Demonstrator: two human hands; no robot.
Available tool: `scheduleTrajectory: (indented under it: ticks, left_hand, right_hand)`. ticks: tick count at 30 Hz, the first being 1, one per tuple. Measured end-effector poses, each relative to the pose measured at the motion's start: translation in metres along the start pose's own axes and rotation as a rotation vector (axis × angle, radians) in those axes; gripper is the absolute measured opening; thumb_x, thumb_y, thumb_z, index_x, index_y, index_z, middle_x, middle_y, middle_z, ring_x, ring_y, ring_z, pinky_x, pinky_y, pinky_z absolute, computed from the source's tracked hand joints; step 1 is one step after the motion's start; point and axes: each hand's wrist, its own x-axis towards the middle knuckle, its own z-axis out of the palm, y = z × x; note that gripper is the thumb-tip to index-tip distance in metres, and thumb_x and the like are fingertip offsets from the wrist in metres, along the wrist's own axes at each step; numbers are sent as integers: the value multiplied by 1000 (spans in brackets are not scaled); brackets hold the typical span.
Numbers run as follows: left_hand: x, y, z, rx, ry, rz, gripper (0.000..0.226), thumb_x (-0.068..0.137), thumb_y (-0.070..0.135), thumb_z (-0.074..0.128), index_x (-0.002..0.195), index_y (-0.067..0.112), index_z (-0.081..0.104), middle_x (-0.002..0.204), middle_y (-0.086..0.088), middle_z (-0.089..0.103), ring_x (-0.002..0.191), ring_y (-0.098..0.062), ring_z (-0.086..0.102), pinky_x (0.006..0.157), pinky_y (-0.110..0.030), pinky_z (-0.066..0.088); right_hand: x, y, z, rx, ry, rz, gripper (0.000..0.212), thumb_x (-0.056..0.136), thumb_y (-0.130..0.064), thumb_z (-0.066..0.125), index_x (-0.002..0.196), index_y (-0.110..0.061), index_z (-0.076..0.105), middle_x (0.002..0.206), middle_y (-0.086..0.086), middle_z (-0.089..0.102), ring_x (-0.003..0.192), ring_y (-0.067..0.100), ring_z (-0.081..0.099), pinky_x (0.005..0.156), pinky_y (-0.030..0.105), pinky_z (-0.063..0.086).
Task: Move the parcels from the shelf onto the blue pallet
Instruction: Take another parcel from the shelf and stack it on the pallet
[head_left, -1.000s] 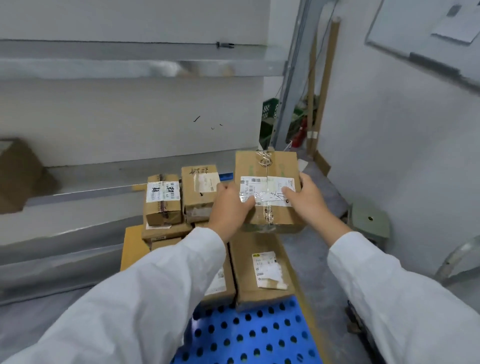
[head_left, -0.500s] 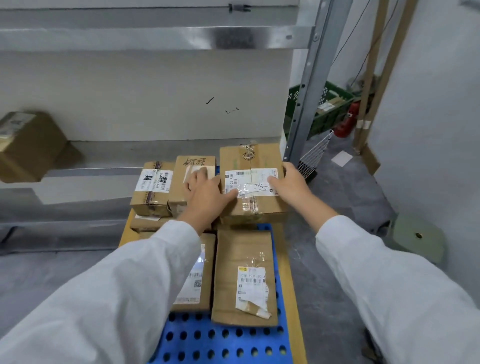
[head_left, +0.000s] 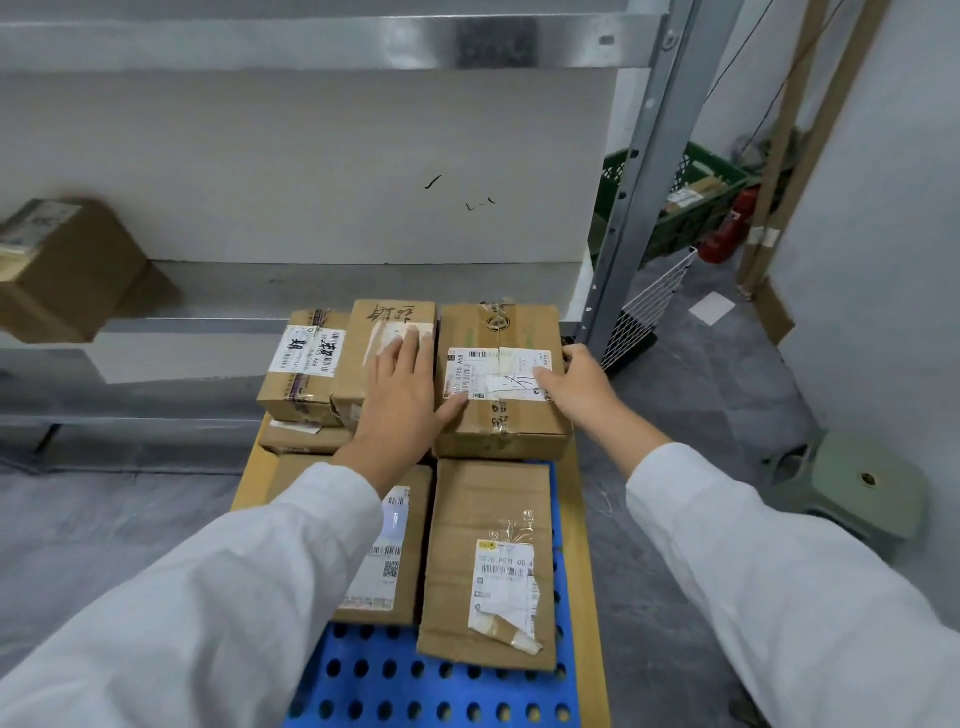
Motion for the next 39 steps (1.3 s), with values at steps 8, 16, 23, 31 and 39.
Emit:
scheduleTrajectory:
  ticks: [8, 16, 23, 31, 39]
  left_hand:
    - [-14, -8, -16, -149, 49, 47, 68, 96, 47, 51, 149, 8, 32, 157, -8, 29, 147, -21, 18, 120, -33, 10]
    - [-40, -31, -42, -192, 25, 36, 71, 97, 41, 52, 153, 10, 22, 158, -7, 24, 146, -22, 15, 119, -34, 14]
    - [-81, -111, -104, -239, 115, -31, 62, 97, 33, 54, 150, 12, 30, 149, -5, 38, 136, -21, 31, 107, -33, 29]
    - [-208, -290, -183, -102, 198, -185, 67, 94, 32, 59, 150, 7, 30, 147, -9, 41, 135, -25, 37, 111, -35, 31]
    - [-328, -443, -234, 69, 258, -266, 70, 91, 38, 59, 148, 5, 33, 148, -9, 42, 137, -21, 37, 114, -30, 25]
  right_hand:
    - [-2, -7, -10, -4, -86, -11, 46, 91, -35, 60, 130, -12, 49, 130, 10, 53, 113, 25, 57, 97, 45, 49]
    - [-39, -61, 8, -83, 102, -251, 55, 93, -29, 58, 143, -15, 38, 143, 7, 38, 131, 25, 40, 107, 38, 36]
    - [-100, -152, 72, -243, -127, -577, 48, 92, -30, 59, 136, -21, 46, 136, -1, 48, 124, 16, 48, 97, 27, 37]
    - [-218, -270, 218, -408, -301, -773, 57, 93, -32, 60, 143, -14, 39, 144, 6, 38, 133, 21, 41, 107, 33, 33]
    - [-338, -372, 370, -537, -363, -932, 66, 92, -39, 59, 146, -9, 34, 145, 10, 36, 135, 26, 36, 110, 38, 32]
